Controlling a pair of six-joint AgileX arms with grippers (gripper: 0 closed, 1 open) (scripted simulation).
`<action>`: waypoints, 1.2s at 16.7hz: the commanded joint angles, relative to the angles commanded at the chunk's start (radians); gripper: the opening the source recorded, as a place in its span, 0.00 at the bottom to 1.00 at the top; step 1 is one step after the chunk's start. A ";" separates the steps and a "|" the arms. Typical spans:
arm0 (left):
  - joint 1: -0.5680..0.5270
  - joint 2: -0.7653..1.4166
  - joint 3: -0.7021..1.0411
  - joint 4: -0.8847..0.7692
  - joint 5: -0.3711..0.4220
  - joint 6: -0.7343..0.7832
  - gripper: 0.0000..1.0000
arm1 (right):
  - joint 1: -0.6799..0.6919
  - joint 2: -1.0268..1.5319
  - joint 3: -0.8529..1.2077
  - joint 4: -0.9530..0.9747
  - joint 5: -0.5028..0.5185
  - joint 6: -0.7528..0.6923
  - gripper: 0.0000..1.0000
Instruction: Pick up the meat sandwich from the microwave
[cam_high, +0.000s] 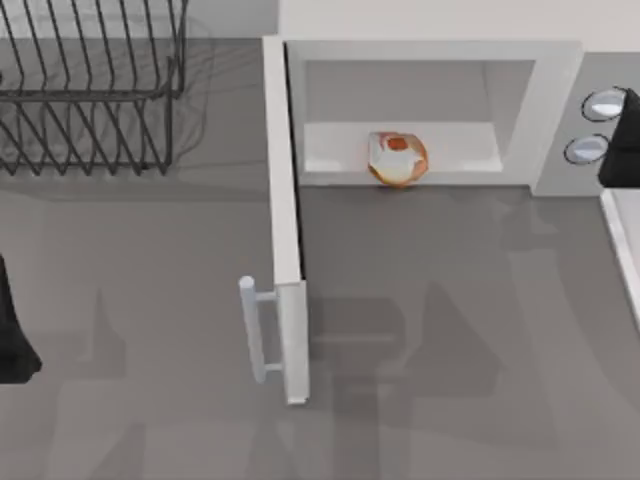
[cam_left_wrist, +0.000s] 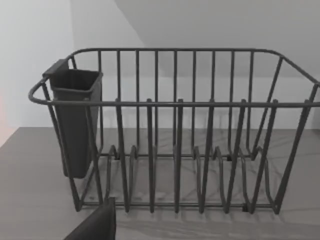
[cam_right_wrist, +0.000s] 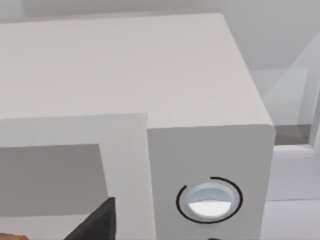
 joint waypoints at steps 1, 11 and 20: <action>0.000 0.000 0.000 0.000 0.000 0.000 1.00 | 0.027 0.106 0.049 0.038 0.027 0.011 1.00; 0.000 0.000 0.000 0.000 0.000 0.000 1.00 | 0.275 1.073 0.497 0.388 0.270 0.117 1.00; 0.000 0.000 0.000 0.000 0.000 0.000 1.00 | 0.365 1.425 0.660 0.515 0.358 0.155 1.00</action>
